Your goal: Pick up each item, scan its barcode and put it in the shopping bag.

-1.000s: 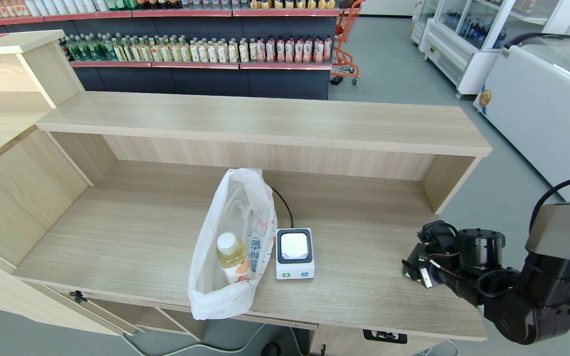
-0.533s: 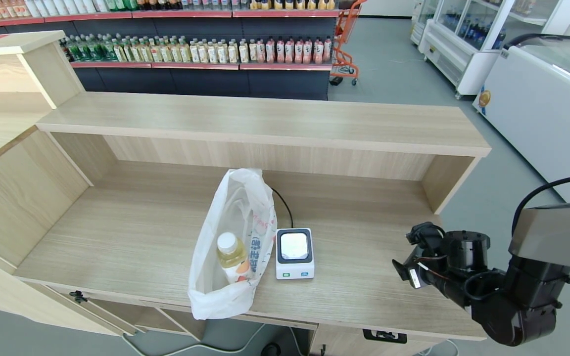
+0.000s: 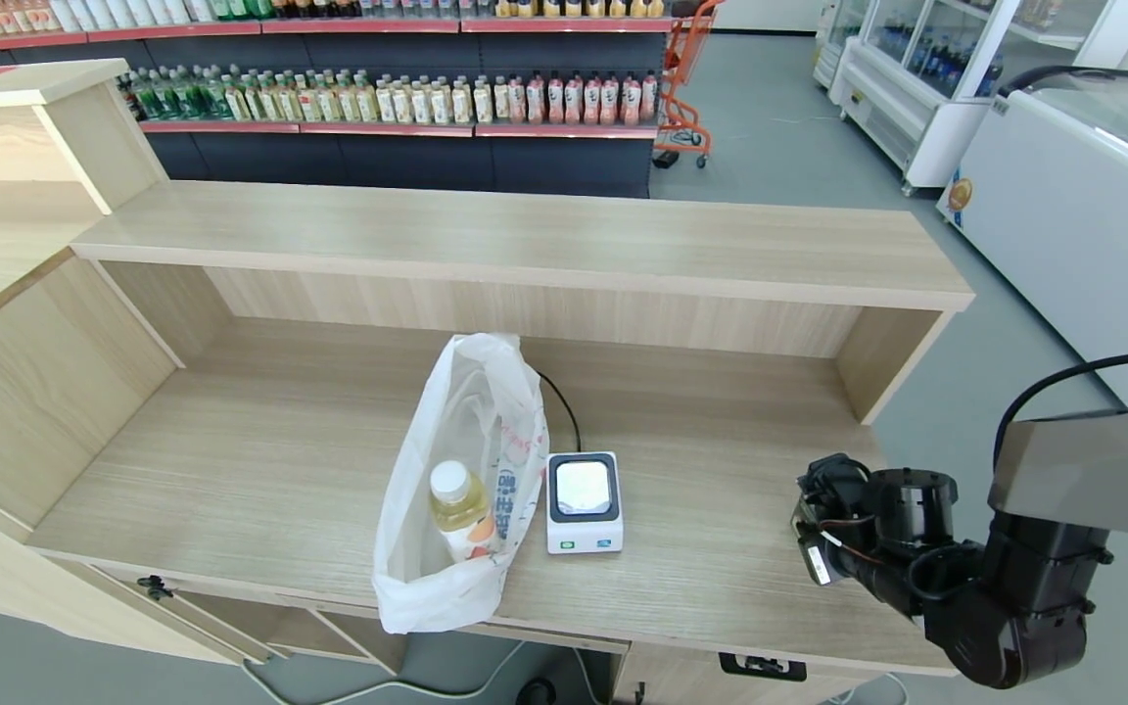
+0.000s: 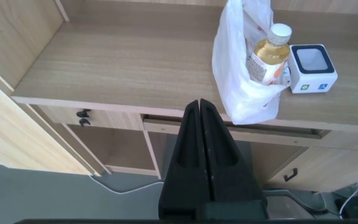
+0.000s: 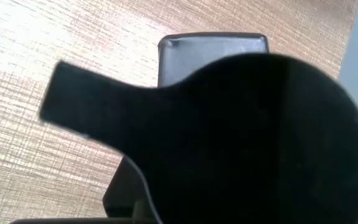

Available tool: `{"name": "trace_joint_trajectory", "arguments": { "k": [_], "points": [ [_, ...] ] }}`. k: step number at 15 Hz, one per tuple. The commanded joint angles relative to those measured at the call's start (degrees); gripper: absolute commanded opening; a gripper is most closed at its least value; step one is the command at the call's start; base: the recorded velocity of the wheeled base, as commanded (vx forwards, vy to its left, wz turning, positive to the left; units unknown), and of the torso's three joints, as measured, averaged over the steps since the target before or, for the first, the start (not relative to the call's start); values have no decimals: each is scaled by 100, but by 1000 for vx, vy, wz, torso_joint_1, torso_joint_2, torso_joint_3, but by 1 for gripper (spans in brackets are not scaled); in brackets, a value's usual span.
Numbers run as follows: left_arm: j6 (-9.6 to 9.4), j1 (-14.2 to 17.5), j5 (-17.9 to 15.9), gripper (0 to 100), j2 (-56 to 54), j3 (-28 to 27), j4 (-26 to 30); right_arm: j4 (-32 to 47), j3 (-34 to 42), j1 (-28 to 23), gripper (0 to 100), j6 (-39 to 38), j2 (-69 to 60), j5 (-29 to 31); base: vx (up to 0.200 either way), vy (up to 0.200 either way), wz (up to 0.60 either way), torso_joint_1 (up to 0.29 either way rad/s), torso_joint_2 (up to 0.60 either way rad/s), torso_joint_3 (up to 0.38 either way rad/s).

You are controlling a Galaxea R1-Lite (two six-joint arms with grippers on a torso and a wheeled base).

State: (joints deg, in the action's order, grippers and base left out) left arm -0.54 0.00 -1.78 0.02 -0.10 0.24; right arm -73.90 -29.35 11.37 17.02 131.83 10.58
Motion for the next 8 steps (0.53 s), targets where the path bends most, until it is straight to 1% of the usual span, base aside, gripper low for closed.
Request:
{"name": "trace_joint_trajectory", "arguments": {
  "k": [1, 3, 5, 6, 8],
  "points": [
    [1, 0, 2, 0, -2, 1, 2, -292, -141, -21, 0, 135, -201, -12, 0, 0, 0, 0, 0, 0],
    [1, 0, -7, 0, -2, -8, 2, -274, -237, -118, 0, 425, -755, -47, 0, 0, 0, 0, 0, 0],
    [1, 0, -7, 0, -2, 1, 2, -265, 9, -276, 0, 794, -1485, -39, 0, 0, 0, 0, 0, 0],
    [1, 0, 2, 0, -2, 1, 2, -309, 272, -417, 0, 1181, -1836, -21, 0, 0, 0, 0, 0, 0],
    [1, 0, 2, 0, -2, 1, 2, -380, 1063, -900, 0, 2280, -2539, -39, 0, 0, 0, 0, 0, 0]
  ]
}}
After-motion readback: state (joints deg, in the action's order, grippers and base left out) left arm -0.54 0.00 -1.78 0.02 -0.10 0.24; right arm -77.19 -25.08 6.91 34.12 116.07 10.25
